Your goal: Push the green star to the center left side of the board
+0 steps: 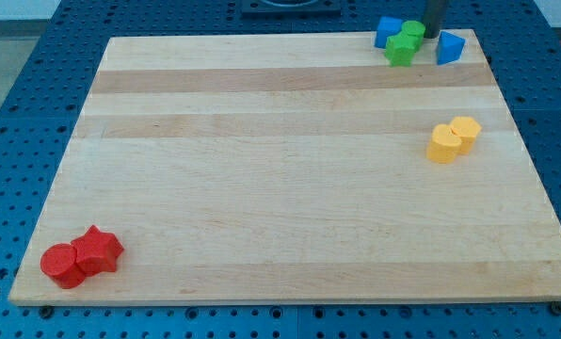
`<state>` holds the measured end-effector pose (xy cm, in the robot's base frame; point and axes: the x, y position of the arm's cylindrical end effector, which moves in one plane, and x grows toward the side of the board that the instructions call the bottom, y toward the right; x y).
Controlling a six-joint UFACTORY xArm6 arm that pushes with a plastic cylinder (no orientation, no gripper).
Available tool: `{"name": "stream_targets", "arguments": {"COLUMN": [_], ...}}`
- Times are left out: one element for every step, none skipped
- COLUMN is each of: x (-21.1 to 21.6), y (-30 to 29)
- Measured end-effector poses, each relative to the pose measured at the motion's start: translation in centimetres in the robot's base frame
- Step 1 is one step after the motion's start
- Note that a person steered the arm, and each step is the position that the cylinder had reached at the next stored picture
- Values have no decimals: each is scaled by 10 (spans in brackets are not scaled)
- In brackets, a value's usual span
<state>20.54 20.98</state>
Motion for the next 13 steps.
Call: {"name": "stream_targets", "arguments": {"x": [30, 62, 70, 63, 72, 121, 126, 82, 26, 21, 21, 19, 11], "y": [-12, -26, -30, -20, -23, -23, 39, 105, 95, 30, -43, -52, -38]}}
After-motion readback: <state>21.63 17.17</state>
